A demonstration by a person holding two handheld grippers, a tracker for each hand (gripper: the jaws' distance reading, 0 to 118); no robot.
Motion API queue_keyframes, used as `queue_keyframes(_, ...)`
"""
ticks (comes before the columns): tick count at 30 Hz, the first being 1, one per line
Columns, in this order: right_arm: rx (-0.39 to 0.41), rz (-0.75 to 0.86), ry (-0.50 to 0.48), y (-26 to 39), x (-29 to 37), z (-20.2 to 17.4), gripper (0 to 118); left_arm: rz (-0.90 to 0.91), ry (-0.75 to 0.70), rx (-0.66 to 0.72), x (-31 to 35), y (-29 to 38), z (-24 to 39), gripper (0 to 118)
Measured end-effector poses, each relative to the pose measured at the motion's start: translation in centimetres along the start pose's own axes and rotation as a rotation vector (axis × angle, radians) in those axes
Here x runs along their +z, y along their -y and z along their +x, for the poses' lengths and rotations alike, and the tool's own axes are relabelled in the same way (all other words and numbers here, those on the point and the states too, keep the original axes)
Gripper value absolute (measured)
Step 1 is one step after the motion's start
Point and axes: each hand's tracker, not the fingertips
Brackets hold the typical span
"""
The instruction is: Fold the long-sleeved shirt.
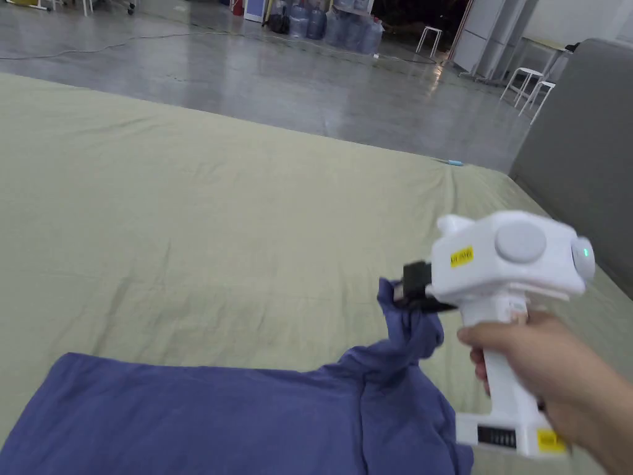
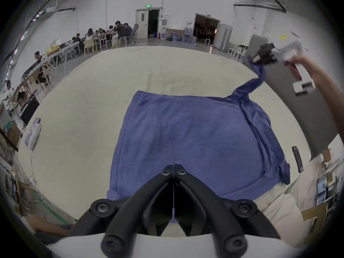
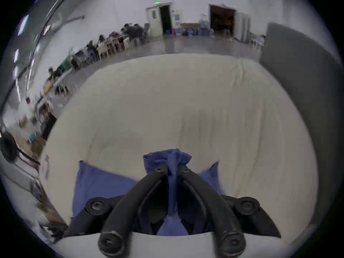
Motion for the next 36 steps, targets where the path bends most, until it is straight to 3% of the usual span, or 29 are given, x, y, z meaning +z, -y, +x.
queue_keyframes(2,-0.126,-0.018,-0.013,4.9,-0.4,1.2,4,0.004,0.007,-0.005,0.3,0.0,0.2,0)
queue_keyframes(8,-0.317,-0.092,0.059,16.2,-2.3,1.9,4,0.036,-0.003,-0.031,1.4,-0.2,0.9,0)
queue_keyframes(12,-0.285,-0.162,0.117,19.4,-5.4,2.1,4,0.022,-0.010,-0.063,1.0,0.1,1.6,0)
queue_keyframes(14,-0.230,-0.098,0.108,19.6,-5.9,2.1,4,0.011,-0.005,-0.070,0.8,0.2,1.7,0)
queue_keyframes(16,-0.243,-0.117,0.119,19.1,-6.1,1.5,6,0.008,-0.005,-0.073,0.7,0.2,1.7,0)
queue_keyframes(19,-0.159,-0.164,0.092,17.3,-4.5,1.5,12,0.009,-0.006,-0.067,0.8,0.1,1.5,0)
queue_keyframes(20,-0.175,-0.143,0.041,16.7,-2.7,1.8,19,0.011,-0.006,-0.064,1.0,0.1,1.4,0)
queue_keyframes(21,-0.222,-0.078,0.000,16.6,-0.3,1.8,41,0.014,-0.007,-0.062,1.1,0.0,1.4,0)
queue_keyframes(22,-0.220,-0.013,-0.013,16.5,1.9,1.8,78,0.017,-0.008,-0.062,1.3,0.0,1.4,0)
queue_keyframes(23,-0.184,0.059,-0.021,16.7,4.3,1.5,97,0.022,-0.009,-0.062,1.3,-0.1,1.4,0)
queue_keyframes(24,-0.151,0.099,-0.025,17.0,6.1,1.3,102,0.026,-0.010,-0.063,1.3,-0.1,1.4,0)
queue_keyframes(27,-0.069,0.126,-0.023,20.1,10.0,0.1,99,0.019,-0.020,-0.056,1.0,-0.1,1.5,0)
queue_keyframes(28,-0.040,0.134,-0.003,21.5,10.6,-0.3,81,0.012,-0.014,-0.055,0.9,0.0,1.5,0)
queue_keyframes(29,-0.009,0.128,0.045,23.0,10.6,-0.9,48,0.003,-0.011,-0.055,0.8,0.1,1.6,0)
queue_keyframes(30,-0.002,0.105,0.084,24.3,10.2,-1.2,0,-0.003,-0.012,-0.055,0.8,0.2,1.7,0)
queue_keyframes(33,-0.009,0.034,0.012,27.9,10.2,-1.8,0,-0.009,-0.014,-0.052,0.9,0.4,1.8,0)
queue_keyframes(36,-0.011,0.016,0.003,27.6,9.0,-1.1,0,-0.017,-0.011,-0.022,1.4,-0.1,1.5,0)
